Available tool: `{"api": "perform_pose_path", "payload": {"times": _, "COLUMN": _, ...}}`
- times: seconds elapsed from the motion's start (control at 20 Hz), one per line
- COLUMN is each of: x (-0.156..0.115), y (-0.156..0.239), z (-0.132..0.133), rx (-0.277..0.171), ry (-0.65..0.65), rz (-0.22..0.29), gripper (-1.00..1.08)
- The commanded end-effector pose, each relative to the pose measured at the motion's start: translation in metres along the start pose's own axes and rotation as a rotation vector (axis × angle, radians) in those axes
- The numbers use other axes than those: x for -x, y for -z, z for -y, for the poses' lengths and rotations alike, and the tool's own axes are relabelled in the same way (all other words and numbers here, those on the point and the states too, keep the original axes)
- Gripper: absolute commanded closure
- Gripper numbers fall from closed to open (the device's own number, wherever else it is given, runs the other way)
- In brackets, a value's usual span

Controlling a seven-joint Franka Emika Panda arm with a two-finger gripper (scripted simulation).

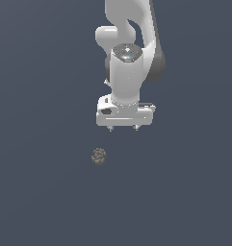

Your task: Pick up the object and move it to a goal position.

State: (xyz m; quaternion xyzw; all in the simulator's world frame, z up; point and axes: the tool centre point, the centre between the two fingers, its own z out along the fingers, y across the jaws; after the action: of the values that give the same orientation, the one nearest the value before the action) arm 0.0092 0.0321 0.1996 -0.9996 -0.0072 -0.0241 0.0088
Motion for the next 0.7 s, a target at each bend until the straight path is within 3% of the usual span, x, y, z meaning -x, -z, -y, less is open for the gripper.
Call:
{"api": "perform_pose_path", "payload": {"times": 0.0, "x": 0.0, "y": 0.0, "z": 0.0, "rx": 0.0, "ry": 0.0, "rz": 0.0, "gripper": -0.92}}
{"api": "perform_pose_path", "payload": {"times": 0.65, "x": -0.007, "y": 0.018, "z": 0.001, "rx": 0.011, "ry": 0.046, "rz": -0.026, "gripper": -0.92}}
